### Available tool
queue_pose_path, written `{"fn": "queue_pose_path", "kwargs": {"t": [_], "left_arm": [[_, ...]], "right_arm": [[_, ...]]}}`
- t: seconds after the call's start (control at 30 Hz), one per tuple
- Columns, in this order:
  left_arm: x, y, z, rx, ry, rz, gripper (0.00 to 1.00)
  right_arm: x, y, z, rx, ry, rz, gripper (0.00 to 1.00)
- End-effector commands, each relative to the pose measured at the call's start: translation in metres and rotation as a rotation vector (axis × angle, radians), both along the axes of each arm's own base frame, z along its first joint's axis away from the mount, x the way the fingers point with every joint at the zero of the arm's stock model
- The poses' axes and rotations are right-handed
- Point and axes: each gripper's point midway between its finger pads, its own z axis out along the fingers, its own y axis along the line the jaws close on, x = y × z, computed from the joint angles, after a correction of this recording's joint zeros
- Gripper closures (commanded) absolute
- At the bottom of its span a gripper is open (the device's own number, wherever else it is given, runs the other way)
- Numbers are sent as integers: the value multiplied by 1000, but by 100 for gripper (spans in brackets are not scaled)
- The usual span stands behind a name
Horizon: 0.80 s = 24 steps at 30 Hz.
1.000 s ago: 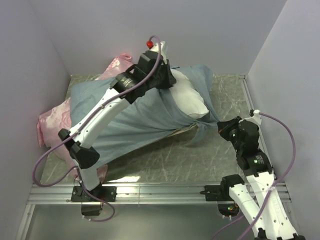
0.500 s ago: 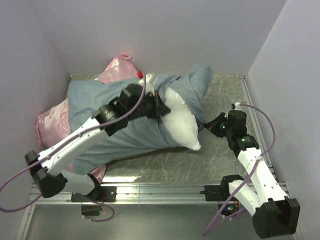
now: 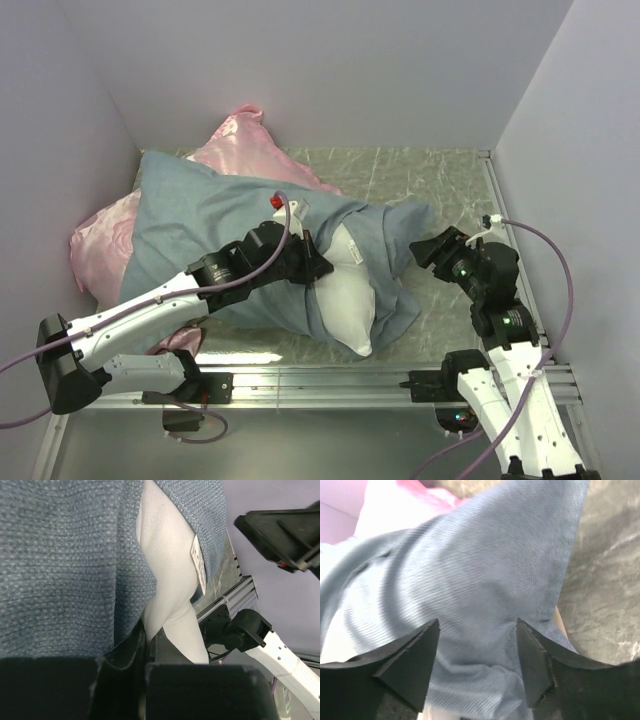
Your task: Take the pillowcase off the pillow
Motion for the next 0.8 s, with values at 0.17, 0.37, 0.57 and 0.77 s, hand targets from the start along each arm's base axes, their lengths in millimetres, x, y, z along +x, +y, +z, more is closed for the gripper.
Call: {"fn": "queue_pose_path", "kwargs": {"t": [0.17,0.37,0.57,0.77], "left_arm": [[14,12,23,-24,-82,116,100],[6,3,22,-12,-79,94,100],[3,0,22,4,-79,90,100],[2,1,22,9,-81,90,100]], "right_arm": [[0,19,31,-23,-69,129,21],[17,39,39,-77,-68,137,18],[23,47,51,-70,-96,131,19],[20,50,64,-60,-127,135,21]]}}
